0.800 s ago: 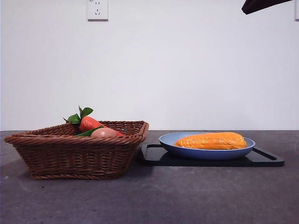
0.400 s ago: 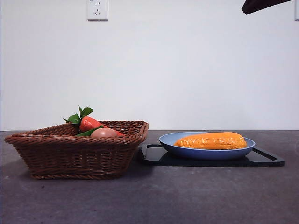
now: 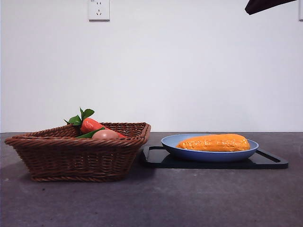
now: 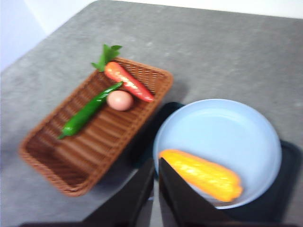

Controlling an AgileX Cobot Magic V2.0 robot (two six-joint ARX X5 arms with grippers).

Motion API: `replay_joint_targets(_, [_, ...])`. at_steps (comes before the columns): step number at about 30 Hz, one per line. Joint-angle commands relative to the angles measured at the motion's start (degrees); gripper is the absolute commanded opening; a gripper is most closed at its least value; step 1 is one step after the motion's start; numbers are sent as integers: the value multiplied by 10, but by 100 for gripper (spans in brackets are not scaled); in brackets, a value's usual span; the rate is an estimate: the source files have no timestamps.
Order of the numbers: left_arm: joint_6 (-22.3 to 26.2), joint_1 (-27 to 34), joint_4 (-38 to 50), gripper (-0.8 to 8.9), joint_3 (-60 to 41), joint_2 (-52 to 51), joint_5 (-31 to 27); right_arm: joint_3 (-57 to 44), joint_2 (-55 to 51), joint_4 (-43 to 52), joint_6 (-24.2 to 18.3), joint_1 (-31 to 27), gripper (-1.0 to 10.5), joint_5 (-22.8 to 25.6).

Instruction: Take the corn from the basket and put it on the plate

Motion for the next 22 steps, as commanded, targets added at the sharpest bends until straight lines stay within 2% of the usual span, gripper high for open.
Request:
replay_joint_targets(1, [-3, 1, 2, 8, -16, -1, 0, 4, -3, 13, -42, -5, 4, 56])
replay_joint_targets(3, [-3, 1, 3, 8, -16, -1, 0, -4, -15, 31, -50, -14, 4, 91])
replay_joint_targets(4, [-3, 1, 2, 8, -16, -1, 0, -14, -24, 46, -51, -20, 4, 95])
replay_joint_targets(8, [-3, 1, 2, 8, -16, -1, 0, -87, -80, 143, -46, -48, 4, 88])
replay_joint_targets(13, [-3, 1, 2, 8, -16, -1, 0, -231, -185, 275, -42, -102, 4, 89])
replay_joint_targets(19, [-3, 1, 2, 8, -16, -1, 0, -377, -309, 341, -43, -158, 4, 93])
replay_joint_targets(22, [-3, 1, 2, 8, -16, -1, 0, -430, -359, 352, -43, -174, 4, 113])
